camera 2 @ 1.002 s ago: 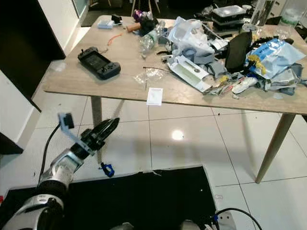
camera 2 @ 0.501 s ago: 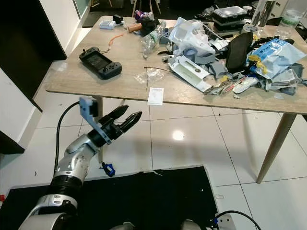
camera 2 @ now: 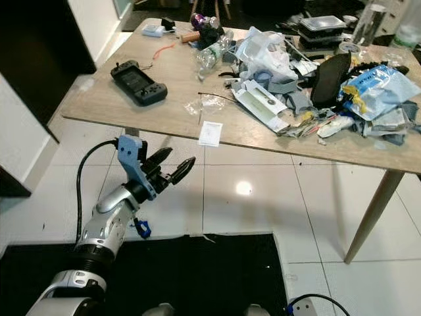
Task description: Picking trash to rubbish bin
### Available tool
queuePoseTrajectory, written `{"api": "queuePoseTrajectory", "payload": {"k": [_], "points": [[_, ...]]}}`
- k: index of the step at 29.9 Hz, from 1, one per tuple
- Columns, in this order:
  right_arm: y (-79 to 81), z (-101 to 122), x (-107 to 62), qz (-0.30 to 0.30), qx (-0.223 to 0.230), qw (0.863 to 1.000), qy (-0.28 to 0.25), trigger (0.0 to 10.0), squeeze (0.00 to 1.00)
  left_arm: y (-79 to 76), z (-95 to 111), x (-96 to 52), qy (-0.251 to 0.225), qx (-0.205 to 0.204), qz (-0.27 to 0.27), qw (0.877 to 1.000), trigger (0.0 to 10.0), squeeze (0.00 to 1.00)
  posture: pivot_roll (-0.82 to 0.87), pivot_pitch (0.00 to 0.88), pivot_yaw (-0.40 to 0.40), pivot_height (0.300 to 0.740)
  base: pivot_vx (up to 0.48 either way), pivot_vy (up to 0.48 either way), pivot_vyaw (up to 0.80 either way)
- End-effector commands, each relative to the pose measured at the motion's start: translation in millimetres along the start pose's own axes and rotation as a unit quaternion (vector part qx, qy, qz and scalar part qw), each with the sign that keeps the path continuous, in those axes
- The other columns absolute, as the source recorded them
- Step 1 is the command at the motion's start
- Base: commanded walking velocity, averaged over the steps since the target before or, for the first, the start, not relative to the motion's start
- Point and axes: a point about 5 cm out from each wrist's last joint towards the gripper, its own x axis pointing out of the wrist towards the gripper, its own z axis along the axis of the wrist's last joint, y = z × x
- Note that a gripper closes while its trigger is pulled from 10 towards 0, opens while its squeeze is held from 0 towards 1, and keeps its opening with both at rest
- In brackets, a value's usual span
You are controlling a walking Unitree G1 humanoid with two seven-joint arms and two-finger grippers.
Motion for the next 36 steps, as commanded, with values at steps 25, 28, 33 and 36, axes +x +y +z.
{"api": "queuePoseTrajectory", "payload": {"k": [25,28,33,36], "points": [[14.2,-20.3,-0.2,0.016,-0.005,1.0,0.027,10.0,0.0,0.5,3.7,9.4,0.069,0.6,0.031,0.796,10.0,0.0,-0.05,0.124,0.045,0.74,0.0,0.0,0.0],[14.3,-21.9,-0.4,0.015,-0.005,0.999,0.028,10.0,0.0,-2.8,-0.2,11.8,0.062,0.62,0.029,0.781,10.0,0.0,-0.05,0.126,0.045,0.74,0.0,0.0,0.0],[14.3,-25.3,-0.8,0.014,-0.005,0.999,0.031,10.0,0.0,-16.6,-12.9,20.2,0.054,0.648,0.004,0.759,10.0,0.0,-0.06,0.13,0.046,0.74,0.0,0.0,0.0],[14.1,-27.4,-1.1,0.013,-0.005,0.999,0.032,10.0,0.0,-21.8,-20.9,24.9,0.058,0.662,0.0,0.748,10.0,0.0,-0.06,0.134,0.047,0.74,0.0,0.0,0.0]]}}
